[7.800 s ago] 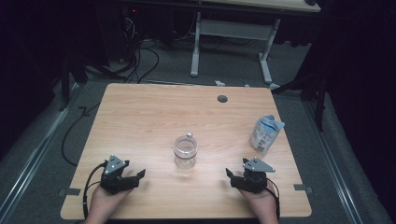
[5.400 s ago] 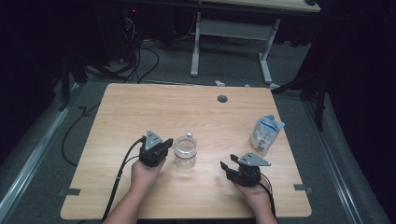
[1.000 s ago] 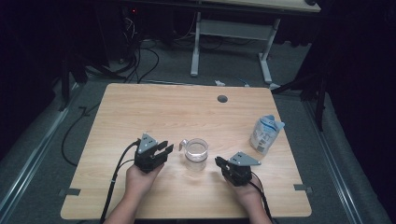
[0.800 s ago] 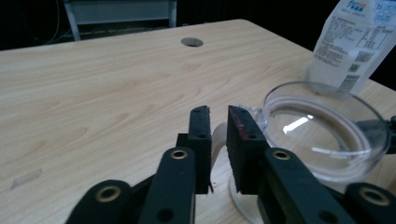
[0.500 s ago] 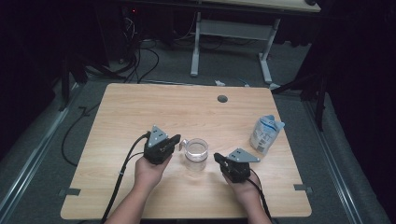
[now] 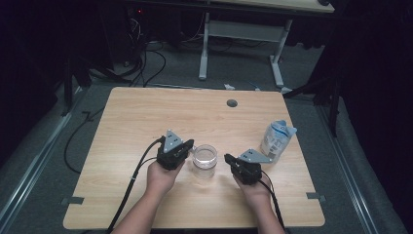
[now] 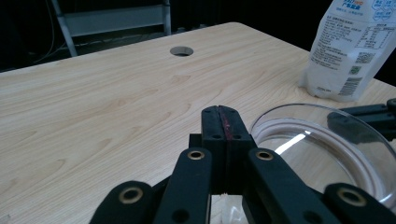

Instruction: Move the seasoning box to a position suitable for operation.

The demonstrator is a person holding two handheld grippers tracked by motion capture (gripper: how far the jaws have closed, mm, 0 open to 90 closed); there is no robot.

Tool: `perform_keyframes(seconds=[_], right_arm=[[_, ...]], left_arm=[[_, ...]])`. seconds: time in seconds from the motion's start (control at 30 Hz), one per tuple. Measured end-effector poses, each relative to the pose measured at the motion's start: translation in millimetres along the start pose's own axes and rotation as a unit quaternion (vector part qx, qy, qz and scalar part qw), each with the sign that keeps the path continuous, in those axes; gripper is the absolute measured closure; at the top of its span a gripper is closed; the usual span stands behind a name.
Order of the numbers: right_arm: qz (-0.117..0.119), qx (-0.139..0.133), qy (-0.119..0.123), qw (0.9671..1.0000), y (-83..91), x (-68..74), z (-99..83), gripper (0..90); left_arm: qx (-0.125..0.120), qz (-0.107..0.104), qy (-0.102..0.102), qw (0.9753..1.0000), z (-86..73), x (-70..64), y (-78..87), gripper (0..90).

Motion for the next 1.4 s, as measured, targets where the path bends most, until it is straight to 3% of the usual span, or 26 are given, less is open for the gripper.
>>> perform_keyframes(seconds=[0.27, 0.4, 1.1, 1.4], right_arm=[[0.001, -0.024, 0.007, 0.9997, 9.3, 6.0, 4.5, 85.9], [0.013, -0.034, 0.01, 0.9993, 13.3, 10.1, 7.5, 85.4], [0.029, -0.03, 0.034, 0.9986, 13.3, 20.5, 8.1, 90.0], [0.031, -0.029, 0.029, 0.9987, 13.6, 20.4, 8.0, 90.0]], left_arm=[[-0.003, 0.0, -0.008, 1.0, -0.9, -1.1, -0.1, 90.0], [-0.005, 0.001, -0.009, 0.9999, -1.3, -1.4, -0.2, 90.0], [-0.014, 0.003, -0.006, 0.9999, -2.8, -1.3, -1.4, 90.0], [-0.012, 0.007, -0.008, 0.9999, -3.8, -1.1, -2.8, 90.0]])
Point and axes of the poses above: each handheld gripper's, and its own axes: y roughly backward along the jaws, z roughly out of its top, x roughly to its left, the point moved 3 cm from there along -y, roughly forward along the jaws, and after that the axes turned 3 degrees about -z, right-handed, at the moved point
